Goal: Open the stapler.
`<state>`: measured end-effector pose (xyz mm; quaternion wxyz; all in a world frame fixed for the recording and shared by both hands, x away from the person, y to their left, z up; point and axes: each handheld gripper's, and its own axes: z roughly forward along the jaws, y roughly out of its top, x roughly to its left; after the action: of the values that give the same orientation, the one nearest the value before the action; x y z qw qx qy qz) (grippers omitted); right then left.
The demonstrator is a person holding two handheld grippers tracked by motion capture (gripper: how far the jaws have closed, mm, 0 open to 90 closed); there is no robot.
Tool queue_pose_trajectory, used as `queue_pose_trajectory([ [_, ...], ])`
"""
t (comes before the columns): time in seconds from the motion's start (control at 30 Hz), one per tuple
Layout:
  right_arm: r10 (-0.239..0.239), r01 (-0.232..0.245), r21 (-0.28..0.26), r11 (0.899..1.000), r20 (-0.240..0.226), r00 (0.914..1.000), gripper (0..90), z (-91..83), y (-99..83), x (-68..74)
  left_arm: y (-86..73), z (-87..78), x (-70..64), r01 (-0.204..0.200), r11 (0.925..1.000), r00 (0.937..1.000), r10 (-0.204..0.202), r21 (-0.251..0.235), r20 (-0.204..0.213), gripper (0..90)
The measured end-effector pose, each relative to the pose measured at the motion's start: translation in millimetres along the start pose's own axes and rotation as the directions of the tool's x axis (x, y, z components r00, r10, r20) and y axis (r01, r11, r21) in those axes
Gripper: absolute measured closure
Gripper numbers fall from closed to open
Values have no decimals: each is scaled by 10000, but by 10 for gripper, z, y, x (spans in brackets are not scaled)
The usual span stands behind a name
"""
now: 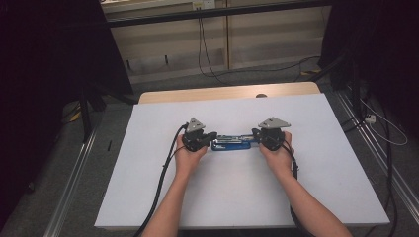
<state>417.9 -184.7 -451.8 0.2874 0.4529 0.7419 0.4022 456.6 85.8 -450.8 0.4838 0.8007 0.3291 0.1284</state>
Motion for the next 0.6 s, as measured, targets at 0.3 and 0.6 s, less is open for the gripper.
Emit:
queue_pose_trajectory([
  [0.3,-1,-2,-111,9999,-312,9995,900,-63,26,-23,28,-6,-49,110,9998,9998,-113,159,166,769],
  [0.6,-286,275,-203,9994,-542,9981,804,-222,32,-49,74,-72,-81,422,9988,9988,-428,252,238,589],
])
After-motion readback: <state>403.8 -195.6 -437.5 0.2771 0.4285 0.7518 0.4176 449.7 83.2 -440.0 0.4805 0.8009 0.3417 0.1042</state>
